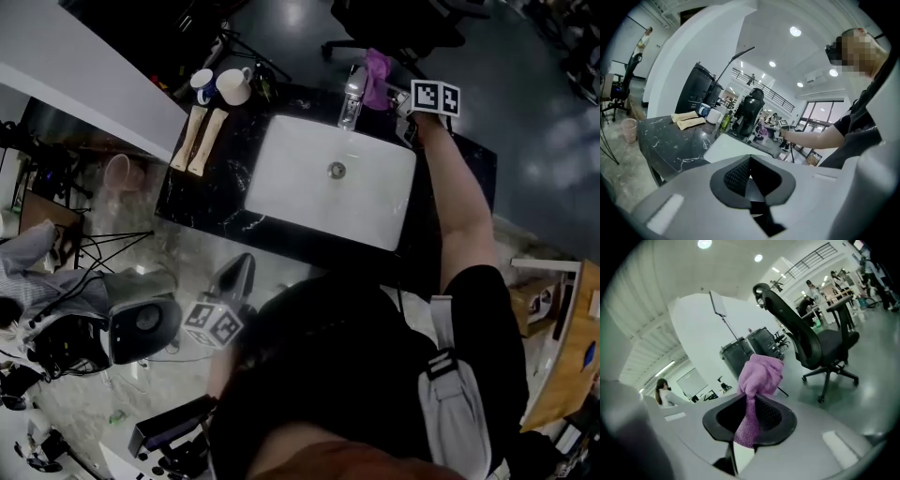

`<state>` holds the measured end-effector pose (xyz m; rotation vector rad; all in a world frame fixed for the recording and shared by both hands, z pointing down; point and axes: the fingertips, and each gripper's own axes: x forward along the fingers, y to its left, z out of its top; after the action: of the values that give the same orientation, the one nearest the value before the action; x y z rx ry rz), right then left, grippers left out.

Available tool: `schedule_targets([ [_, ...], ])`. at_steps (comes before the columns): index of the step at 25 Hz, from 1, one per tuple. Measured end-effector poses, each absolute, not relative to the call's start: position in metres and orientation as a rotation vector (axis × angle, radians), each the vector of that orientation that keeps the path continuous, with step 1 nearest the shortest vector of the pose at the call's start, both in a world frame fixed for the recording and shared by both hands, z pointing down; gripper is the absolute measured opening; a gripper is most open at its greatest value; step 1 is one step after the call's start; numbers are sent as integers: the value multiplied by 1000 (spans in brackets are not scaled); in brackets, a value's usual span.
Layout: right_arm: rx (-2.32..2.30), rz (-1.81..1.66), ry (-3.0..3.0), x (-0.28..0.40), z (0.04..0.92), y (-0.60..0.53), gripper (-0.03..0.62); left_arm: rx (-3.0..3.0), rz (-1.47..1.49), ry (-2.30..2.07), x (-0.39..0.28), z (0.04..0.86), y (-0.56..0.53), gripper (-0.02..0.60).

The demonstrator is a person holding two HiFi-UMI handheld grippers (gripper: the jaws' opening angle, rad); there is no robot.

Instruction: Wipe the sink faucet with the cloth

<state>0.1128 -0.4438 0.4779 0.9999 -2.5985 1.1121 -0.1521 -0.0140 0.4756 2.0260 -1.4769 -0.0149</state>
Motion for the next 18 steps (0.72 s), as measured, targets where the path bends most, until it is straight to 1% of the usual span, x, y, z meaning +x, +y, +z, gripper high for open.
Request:
schedule_targets([
  [4, 834, 753, -2607, 109, 431, -449, 72, 2032, -9, -1461, -145, 476, -17, -6],
  [8, 736, 403, -2438, 107, 425, -464, 72, 2007, -13, -1472, -142, 478, -18, -6],
  [11, 555, 207, -2311, 93, 435, -473, 72, 1979, -2, -1477, -137, 484, -19, -6],
  [14, 406, 144, -2190, 87, 451, -482, 72, 1953, 23, -1485, -132, 490, -18, -6],
  [18, 230, 254, -2116, 87, 463, -488, 71, 1906, 52, -1507, -131, 500, -13, -6],
])
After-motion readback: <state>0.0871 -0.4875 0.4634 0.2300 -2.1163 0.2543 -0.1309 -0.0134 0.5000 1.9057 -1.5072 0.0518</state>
